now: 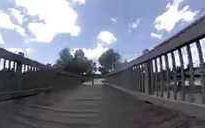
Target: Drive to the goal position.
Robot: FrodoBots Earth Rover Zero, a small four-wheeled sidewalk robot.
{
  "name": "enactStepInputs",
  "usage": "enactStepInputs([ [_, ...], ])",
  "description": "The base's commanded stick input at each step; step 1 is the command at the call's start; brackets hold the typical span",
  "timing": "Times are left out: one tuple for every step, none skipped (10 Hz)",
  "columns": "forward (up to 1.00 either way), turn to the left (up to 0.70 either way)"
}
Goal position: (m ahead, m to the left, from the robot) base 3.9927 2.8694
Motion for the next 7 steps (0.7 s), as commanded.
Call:
enactStepInputs([
  [0.85,0.0],
  [0.85,0.0],
  [0.85,0.0],
  [0.85,0.0],
  [0.85,0.0],
  [0.85,0.0],
  [0.85,0.0],
])
